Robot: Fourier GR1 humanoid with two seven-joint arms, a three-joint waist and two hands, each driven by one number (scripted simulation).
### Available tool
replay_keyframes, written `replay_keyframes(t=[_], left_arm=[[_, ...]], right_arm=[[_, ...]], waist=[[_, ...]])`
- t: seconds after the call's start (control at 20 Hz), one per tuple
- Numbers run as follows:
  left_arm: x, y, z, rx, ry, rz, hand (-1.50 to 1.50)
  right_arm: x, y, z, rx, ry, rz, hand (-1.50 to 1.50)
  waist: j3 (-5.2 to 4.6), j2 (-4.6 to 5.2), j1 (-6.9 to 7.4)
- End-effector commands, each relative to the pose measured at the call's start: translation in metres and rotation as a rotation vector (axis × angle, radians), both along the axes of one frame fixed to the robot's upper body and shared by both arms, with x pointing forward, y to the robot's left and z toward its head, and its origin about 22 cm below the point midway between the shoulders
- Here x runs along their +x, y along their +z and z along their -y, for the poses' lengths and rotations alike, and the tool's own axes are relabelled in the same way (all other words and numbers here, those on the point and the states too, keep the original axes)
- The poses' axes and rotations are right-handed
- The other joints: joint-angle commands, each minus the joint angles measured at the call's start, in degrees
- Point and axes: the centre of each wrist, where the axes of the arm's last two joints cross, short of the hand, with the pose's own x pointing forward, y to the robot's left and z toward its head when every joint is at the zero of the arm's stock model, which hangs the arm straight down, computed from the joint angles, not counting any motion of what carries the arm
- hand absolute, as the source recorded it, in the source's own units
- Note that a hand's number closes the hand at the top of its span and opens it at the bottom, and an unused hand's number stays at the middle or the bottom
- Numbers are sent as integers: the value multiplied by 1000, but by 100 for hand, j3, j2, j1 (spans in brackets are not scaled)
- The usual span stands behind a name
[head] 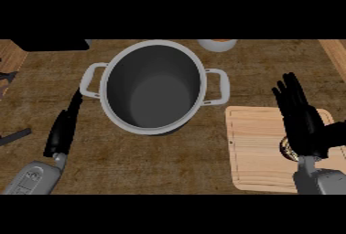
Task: Pick the cupcake from the cutting board and place it in the pot
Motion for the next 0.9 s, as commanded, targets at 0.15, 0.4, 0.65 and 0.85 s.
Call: replay_keyframes(t=[0.15,0.4,0.65,0.85], left_arm=[[7,41,24,-249,-82,66,0],[-1,31,54,-459,-73,25,0],[-11,36,36,-482,-64,25,0],[-8,53,40,-475,-75,25,0]], right_arm=[[3,8,19,33,351,40,-150],[-7,25,84,-542,170,200,-150],[-55,2,123,-578,266,474,-150],[-73,45,172,-797,289,383,-150]], waist=[[-62,-114,255],[-68,-134,27],[-54,-141,-35],[-74,-124,6]])
